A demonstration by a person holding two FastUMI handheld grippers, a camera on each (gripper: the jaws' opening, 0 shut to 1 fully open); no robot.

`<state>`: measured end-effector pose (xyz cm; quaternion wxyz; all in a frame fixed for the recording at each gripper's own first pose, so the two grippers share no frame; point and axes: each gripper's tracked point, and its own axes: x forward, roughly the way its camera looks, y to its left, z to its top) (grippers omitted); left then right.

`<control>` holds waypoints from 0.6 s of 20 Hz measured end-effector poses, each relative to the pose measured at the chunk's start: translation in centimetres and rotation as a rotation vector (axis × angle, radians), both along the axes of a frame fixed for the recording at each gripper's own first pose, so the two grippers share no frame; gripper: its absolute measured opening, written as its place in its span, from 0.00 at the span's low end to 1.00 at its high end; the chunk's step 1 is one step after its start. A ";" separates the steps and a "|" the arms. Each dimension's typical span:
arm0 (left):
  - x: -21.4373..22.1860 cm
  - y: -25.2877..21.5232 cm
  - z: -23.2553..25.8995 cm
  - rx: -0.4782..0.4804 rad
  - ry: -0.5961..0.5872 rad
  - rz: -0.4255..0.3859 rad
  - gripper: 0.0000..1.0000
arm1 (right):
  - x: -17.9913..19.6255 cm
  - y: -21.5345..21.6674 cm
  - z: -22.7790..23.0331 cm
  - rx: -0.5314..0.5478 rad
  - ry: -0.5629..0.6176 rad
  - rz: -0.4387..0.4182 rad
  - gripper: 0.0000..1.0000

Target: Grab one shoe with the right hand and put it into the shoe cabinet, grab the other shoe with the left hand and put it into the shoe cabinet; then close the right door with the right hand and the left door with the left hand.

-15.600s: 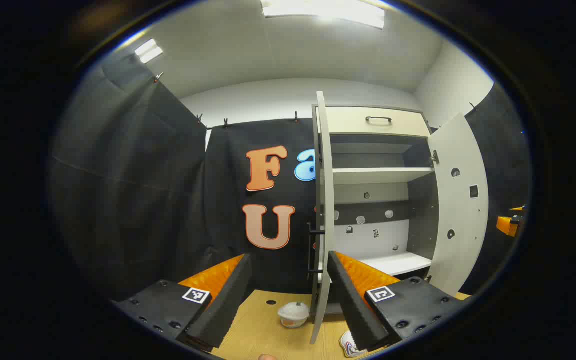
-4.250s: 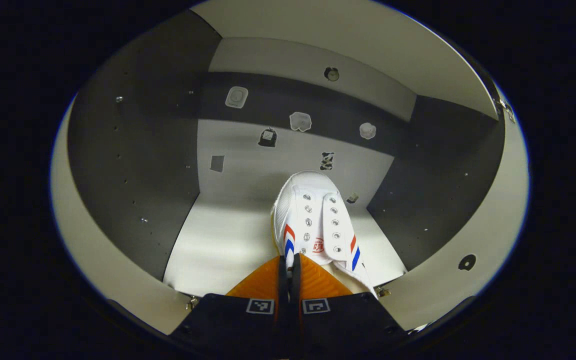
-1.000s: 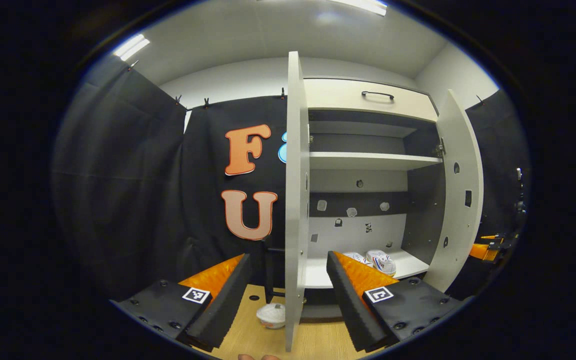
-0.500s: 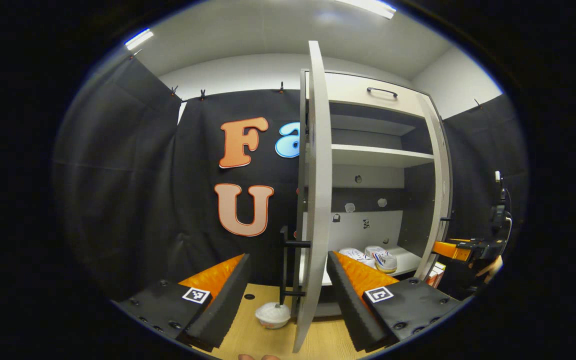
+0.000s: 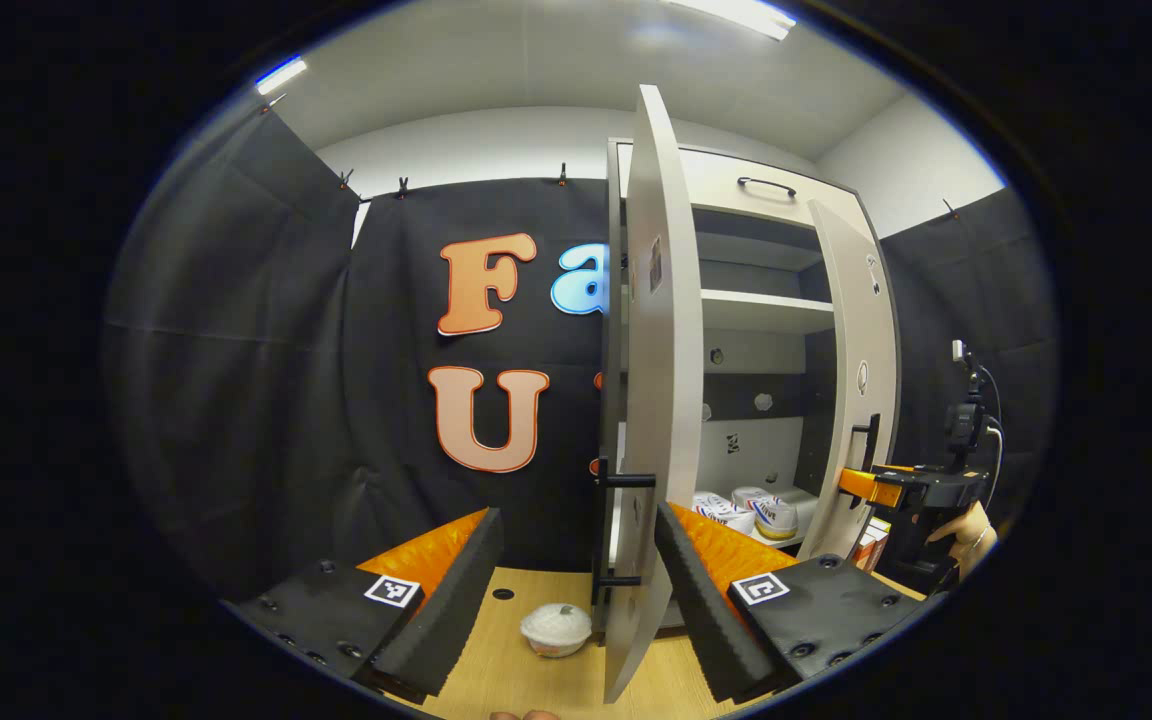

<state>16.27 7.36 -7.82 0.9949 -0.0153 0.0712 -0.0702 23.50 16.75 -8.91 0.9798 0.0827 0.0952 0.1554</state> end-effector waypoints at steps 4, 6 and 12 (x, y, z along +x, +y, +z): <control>0.6 0.7 -1.0 -0.029 0.028 -0.016 0.97 | 0.3 0.7 -0.3 -0.006 0.005 0.001 0.94; 0.9 0.5 -1.7 -0.043 0.042 -0.040 0.97 | 0.5 1.0 -0.6 -0.011 0.006 0.002 0.94; 1.6 0.0 -3.5 -0.062 0.088 -0.080 0.97 | 0.7 1.8 -0.9 -0.047 0.009 0.003 0.94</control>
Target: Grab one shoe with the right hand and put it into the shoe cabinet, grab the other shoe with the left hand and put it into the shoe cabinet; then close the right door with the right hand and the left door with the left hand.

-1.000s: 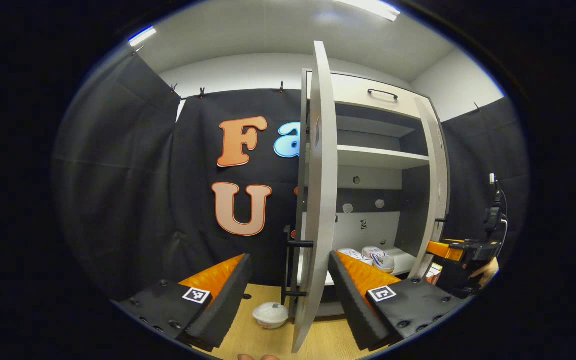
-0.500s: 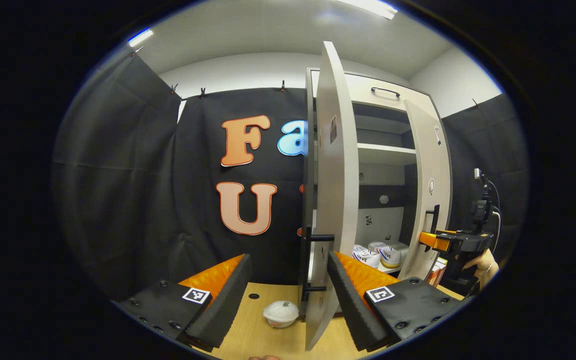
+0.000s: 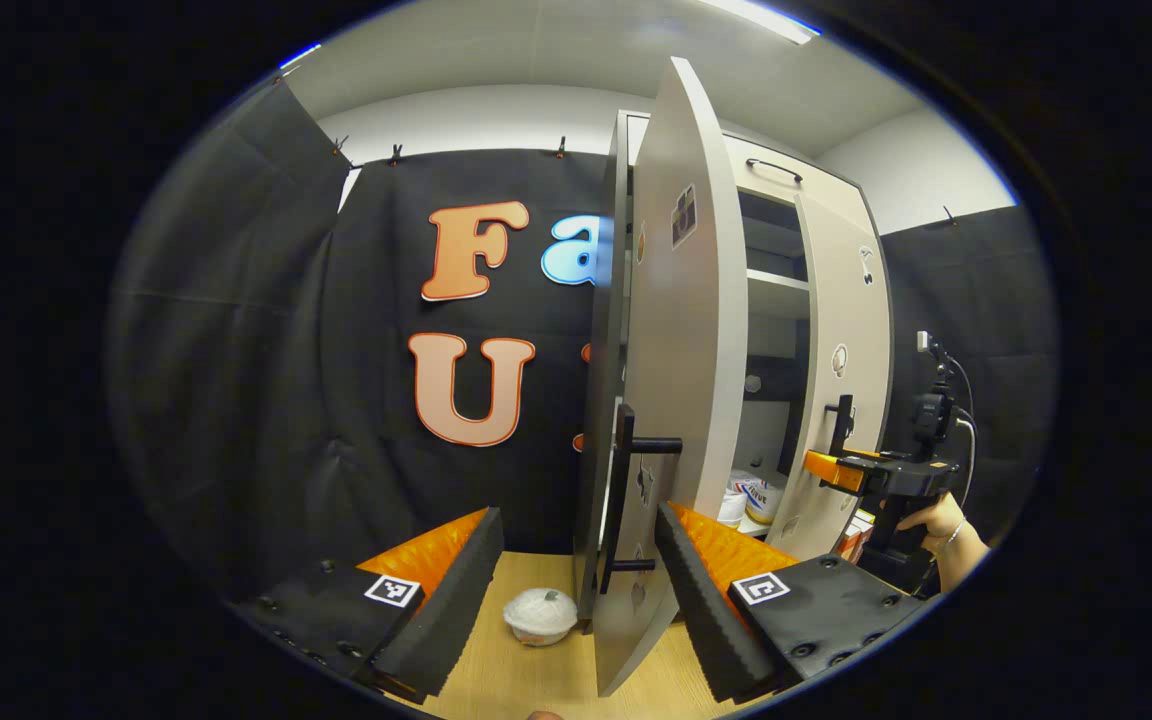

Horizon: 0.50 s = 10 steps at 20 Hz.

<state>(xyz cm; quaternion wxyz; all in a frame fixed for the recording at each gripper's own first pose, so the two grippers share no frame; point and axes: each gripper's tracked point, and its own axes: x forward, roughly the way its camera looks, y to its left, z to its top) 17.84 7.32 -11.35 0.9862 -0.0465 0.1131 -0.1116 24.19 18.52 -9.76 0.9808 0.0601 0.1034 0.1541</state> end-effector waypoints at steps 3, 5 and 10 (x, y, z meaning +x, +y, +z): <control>0.3 -0.3 -0.7 -0.041 0.018 -0.012 0.95 | 0.0 -0.4 1.3 0.012 -0.015 -0.011 0.94; 0.4 -0.7 -0.6 -0.075 0.034 -0.027 0.96 | -0.7 -1.2 3.1 0.018 -0.051 -0.026 0.94; 0.3 -4.0 -0.4 -0.047 0.017 -0.097 0.96 | -3.4 -3.3 6.3 0.017 -0.113 -0.030 0.95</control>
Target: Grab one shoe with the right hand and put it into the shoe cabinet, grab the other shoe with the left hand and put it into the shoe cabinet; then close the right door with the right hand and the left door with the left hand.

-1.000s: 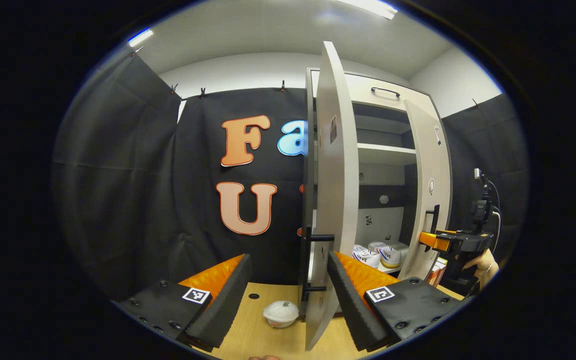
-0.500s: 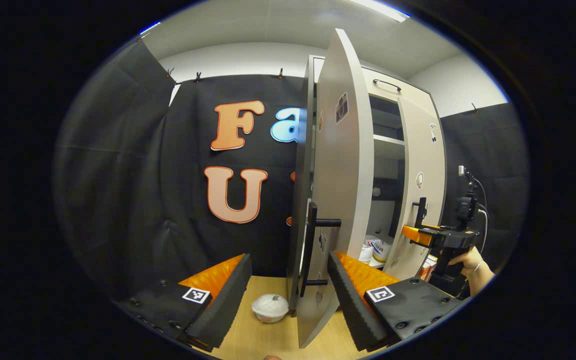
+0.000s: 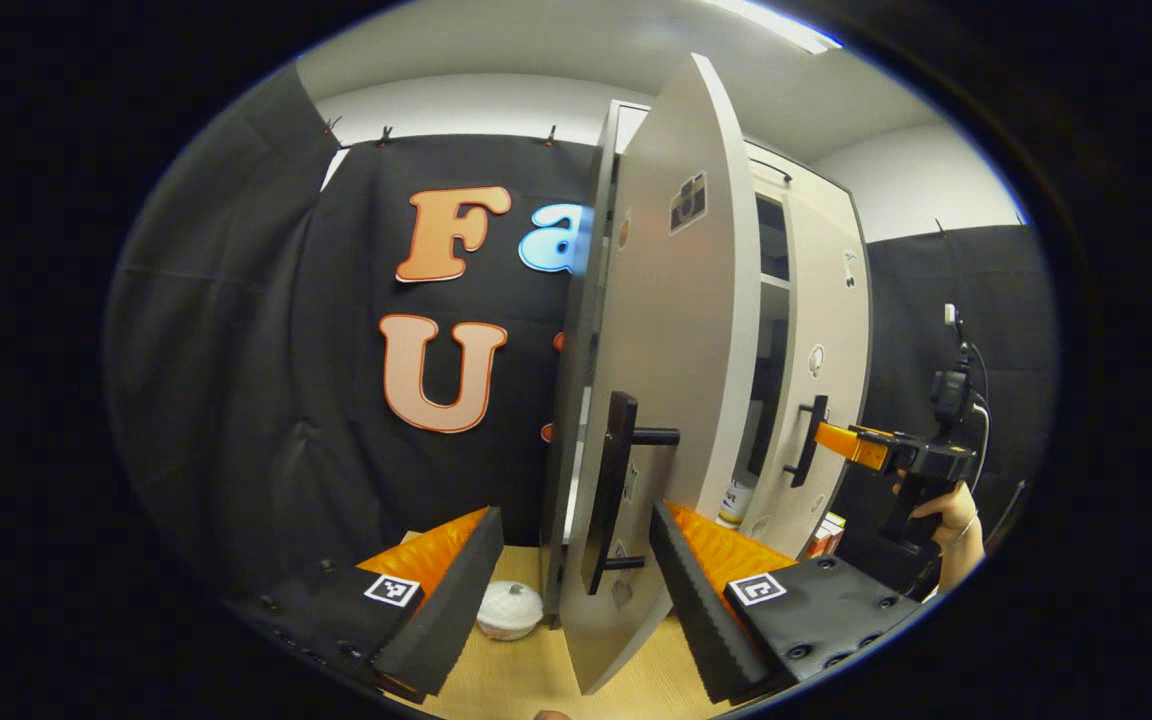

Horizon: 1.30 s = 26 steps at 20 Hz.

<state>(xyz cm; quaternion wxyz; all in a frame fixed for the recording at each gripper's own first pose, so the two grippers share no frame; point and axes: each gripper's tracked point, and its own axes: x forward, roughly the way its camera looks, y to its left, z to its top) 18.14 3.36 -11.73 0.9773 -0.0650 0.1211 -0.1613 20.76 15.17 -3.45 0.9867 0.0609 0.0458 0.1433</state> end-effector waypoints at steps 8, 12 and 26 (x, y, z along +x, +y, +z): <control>0.3 -7.9 -0.3 -0.063 0.024 -0.145 0.96 | -2.6 -6.0 1.8 -0.047 -0.030 -0.055 0.94; 0.5 -13.0 -1.2 -0.091 0.045 -0.224 0.96 | -3.3 -9.2 2.2 -0.051 -0.032 -0.093 0.94; 6.4 -20.4 -3.9 0.015 0.021 -0.074 0.97 | -5.4 -20.2 1.9 -0.063 -0.002 -0.223 0.94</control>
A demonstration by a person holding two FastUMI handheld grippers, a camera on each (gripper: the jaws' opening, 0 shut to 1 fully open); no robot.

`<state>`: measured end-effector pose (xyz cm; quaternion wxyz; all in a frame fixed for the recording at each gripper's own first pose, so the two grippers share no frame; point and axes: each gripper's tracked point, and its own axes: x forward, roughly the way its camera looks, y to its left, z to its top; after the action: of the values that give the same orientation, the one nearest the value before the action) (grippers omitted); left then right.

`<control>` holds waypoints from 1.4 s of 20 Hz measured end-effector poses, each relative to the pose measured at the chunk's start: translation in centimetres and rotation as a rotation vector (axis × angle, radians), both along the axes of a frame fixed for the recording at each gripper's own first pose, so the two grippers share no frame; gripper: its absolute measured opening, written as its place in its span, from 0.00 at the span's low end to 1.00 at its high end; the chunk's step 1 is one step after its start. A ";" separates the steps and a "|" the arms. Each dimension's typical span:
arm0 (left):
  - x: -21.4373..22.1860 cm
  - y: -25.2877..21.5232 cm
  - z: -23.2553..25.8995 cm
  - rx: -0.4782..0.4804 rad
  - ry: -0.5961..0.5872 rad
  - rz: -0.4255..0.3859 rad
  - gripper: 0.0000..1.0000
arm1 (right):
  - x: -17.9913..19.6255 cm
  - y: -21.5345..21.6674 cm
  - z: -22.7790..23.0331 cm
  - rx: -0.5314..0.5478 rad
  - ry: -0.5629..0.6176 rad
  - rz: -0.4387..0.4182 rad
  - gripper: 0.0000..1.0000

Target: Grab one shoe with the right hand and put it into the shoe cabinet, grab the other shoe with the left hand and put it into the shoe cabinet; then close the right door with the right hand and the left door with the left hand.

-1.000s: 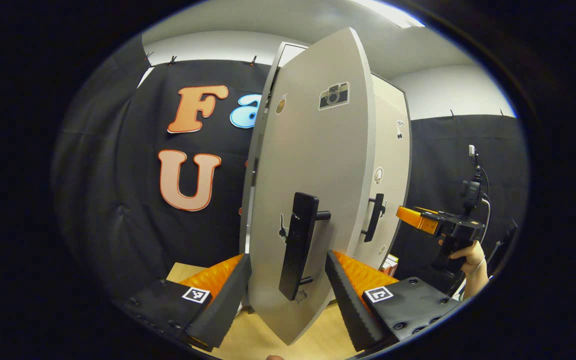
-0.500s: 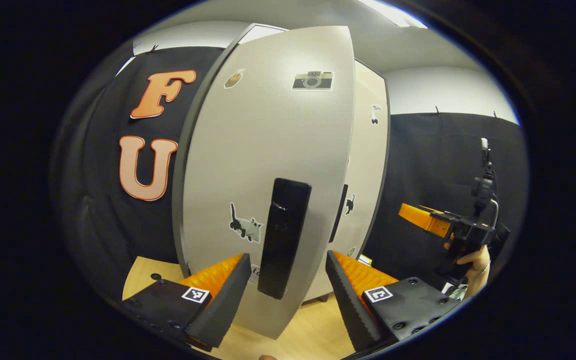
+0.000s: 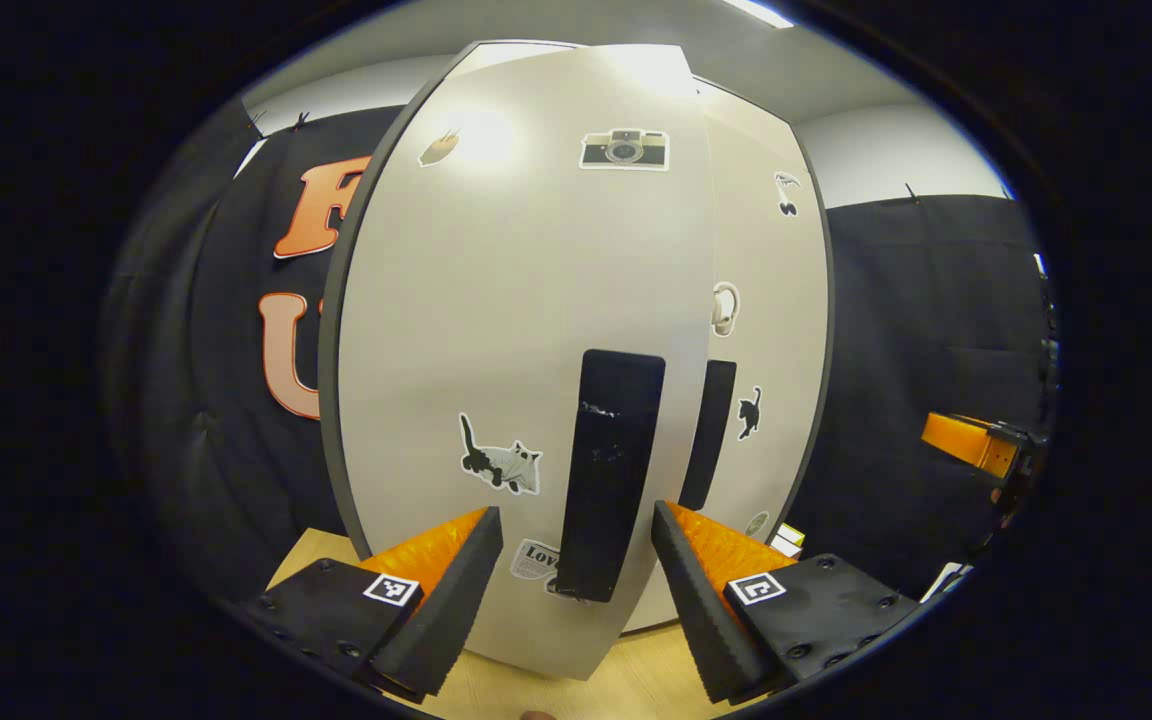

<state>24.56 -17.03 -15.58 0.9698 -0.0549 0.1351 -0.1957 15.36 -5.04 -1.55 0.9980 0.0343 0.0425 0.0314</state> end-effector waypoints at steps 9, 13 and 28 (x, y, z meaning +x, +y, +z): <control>3.2 -1.5 -1.6 0.039 -0.003 0.073 0.96 | 1.0 -1.9 -1.1 -0.034 0.028 0.005 0.94; 5.5 -3.1 -2.6 0.046 0.006 0.095 0.95 | 2.1 -0.8 -1.3 -0.024 0.035 0.037 0.95; 1.2 4.6 6.3 0.095 -0.003 0.136 1.00 | 3.1 5.3 5.7 -0.016 -0.012 0.190 0.95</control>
<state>25.74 -12.42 -9.26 0.9825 -0.0175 0.1388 -0.1229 18.50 0.22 4.19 0.9910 0.0219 0.0399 0.1257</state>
